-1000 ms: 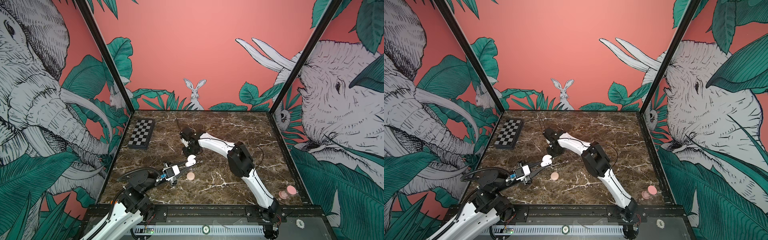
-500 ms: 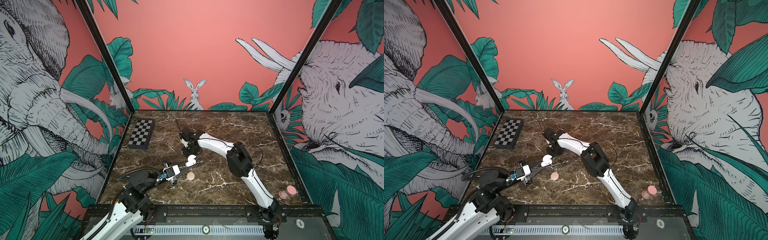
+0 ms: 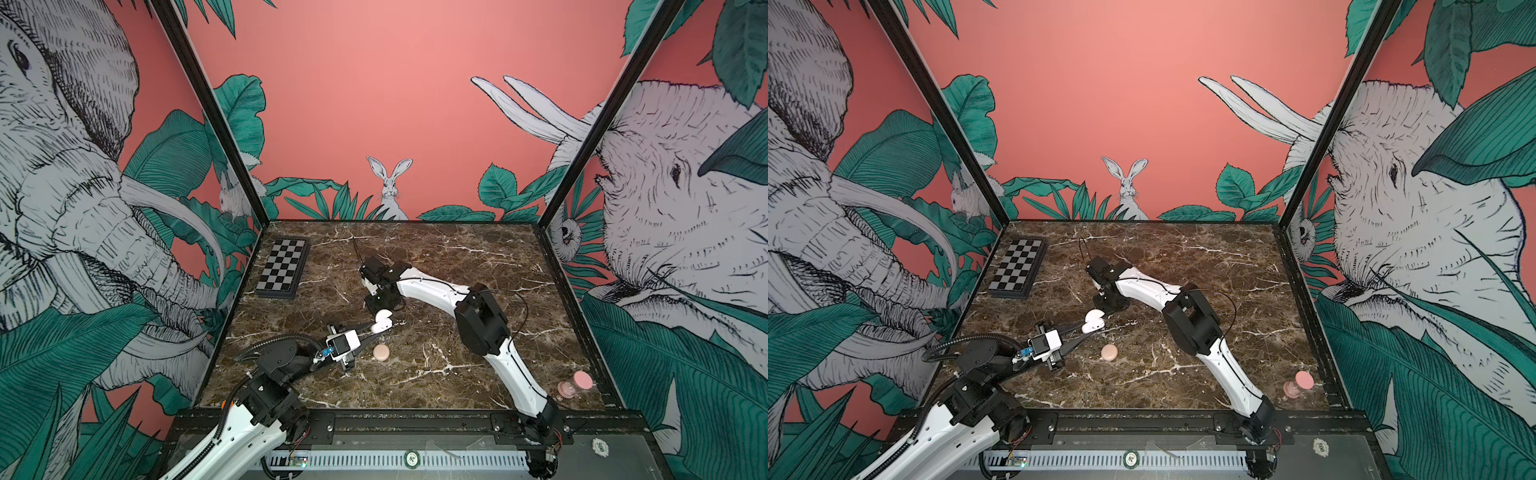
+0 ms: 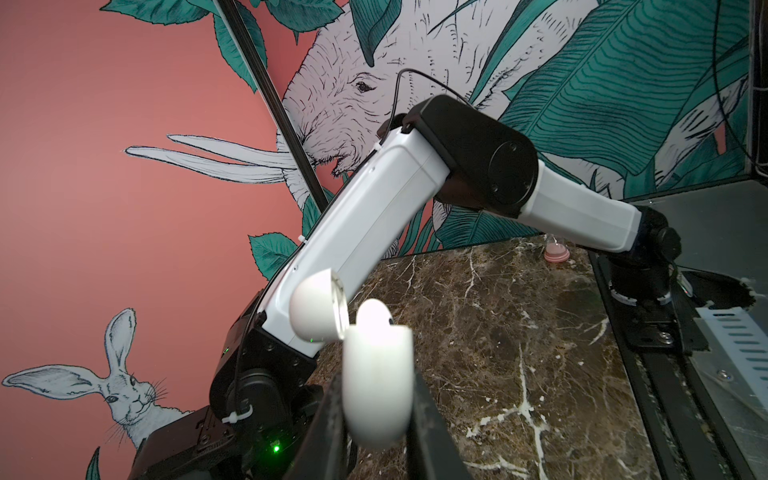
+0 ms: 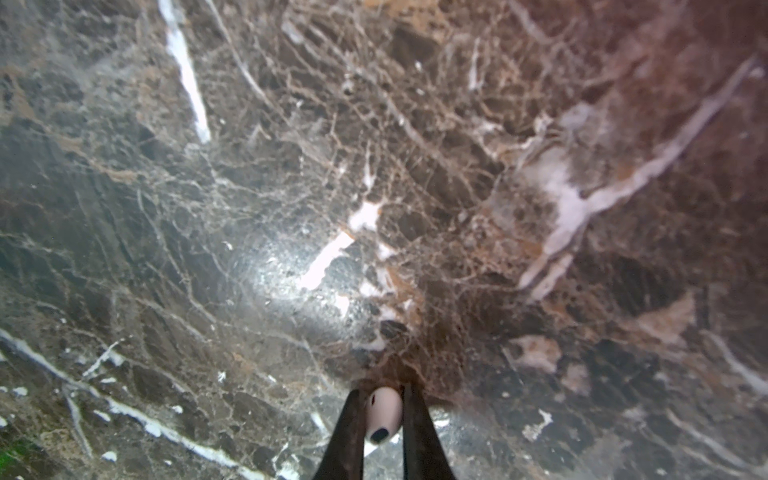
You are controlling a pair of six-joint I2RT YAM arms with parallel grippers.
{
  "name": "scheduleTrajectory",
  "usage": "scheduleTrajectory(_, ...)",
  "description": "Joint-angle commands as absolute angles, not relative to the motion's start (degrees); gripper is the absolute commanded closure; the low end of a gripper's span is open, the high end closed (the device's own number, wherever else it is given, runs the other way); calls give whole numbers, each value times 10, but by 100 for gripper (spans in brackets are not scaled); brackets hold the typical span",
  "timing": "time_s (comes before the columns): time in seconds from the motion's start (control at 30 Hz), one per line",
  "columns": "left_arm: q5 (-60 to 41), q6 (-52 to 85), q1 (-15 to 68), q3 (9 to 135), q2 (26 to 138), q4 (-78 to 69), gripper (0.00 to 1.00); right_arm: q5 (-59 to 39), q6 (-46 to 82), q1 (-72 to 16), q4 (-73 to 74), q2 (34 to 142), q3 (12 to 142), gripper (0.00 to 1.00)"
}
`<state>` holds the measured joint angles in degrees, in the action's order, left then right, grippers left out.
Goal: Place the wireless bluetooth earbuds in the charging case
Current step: 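Descend and close the right gripper on the second white earbud, then lift the earbud and carry it toward the case in the left gripper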
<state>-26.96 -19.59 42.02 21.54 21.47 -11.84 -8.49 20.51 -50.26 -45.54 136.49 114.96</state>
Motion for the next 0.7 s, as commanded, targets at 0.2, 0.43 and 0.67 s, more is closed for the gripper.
scheduleTrajectory(0.2,-272,-204,423,214,214,-121,100,-66,214,-506,-456,1327,1107,89)
scheduleTrajectory(0.43,-269,-198,422,212,211,-128,100,-65,219,-501,-446,1312,1085,91)
scheduleTrajectory(0.67,-271,-197,422,211,210,-128,100,-61,226,-494,-436,1292,1063,92)
